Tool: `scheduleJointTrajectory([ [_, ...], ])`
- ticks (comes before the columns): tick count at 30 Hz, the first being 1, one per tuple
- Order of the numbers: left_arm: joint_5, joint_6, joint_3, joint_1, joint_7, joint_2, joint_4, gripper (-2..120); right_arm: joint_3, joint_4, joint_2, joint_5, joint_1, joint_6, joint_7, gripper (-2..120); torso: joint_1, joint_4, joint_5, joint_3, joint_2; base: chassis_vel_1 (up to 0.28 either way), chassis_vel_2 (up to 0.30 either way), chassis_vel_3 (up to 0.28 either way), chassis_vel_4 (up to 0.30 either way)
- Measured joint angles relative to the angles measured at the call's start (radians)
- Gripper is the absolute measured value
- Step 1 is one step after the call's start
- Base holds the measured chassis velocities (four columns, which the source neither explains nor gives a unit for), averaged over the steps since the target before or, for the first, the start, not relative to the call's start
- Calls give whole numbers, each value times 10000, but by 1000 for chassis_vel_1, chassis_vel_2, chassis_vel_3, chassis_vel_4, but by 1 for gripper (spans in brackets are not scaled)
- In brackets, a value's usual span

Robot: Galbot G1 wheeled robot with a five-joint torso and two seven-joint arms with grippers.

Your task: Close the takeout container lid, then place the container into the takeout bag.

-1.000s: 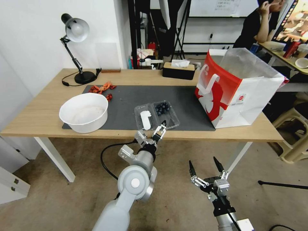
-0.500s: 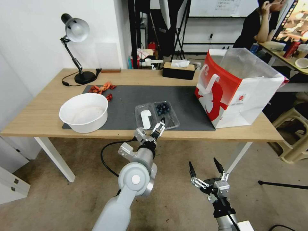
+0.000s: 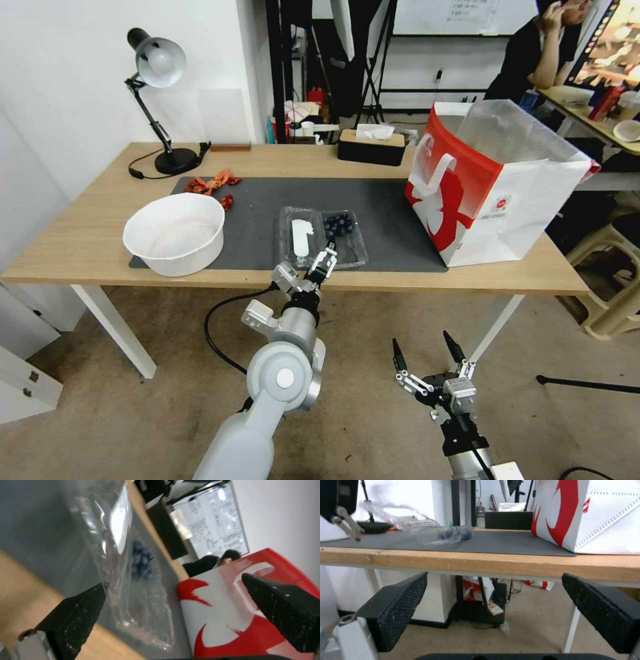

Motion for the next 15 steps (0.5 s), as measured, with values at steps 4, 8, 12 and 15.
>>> scheduleJointTrajectory([
  [4, 722, -187, 86, 77, 503, 85, 12, 100, 0, 37, 0, -26, -20, 14, -1, 100, -1, 0, 0, 0, 0, 0, 0, 0, 0],
  [8, 1197, -282, 118, 70, 879, 162, 58, 100, 4, 82, -7, -69, -56, 46, 0, 100, 0, 1, -1, 0, 0, 0, 0, 0, 0],
  [12, 1483, -395, 114, -23, 1391, 250, 125, 100, 17, 88, -1, -115, -103, 105, -2, 100, 0, 0, -1, 0, 0, 0, 0, 0, 0],
  [15, 1472, -439, 126, -117, 1889, 373, 135, 100, 31, 100, 6, -123, -140, 134, -10, 100, 0, 0, 0, 0, 0, 0, 0, 0, 0],
])
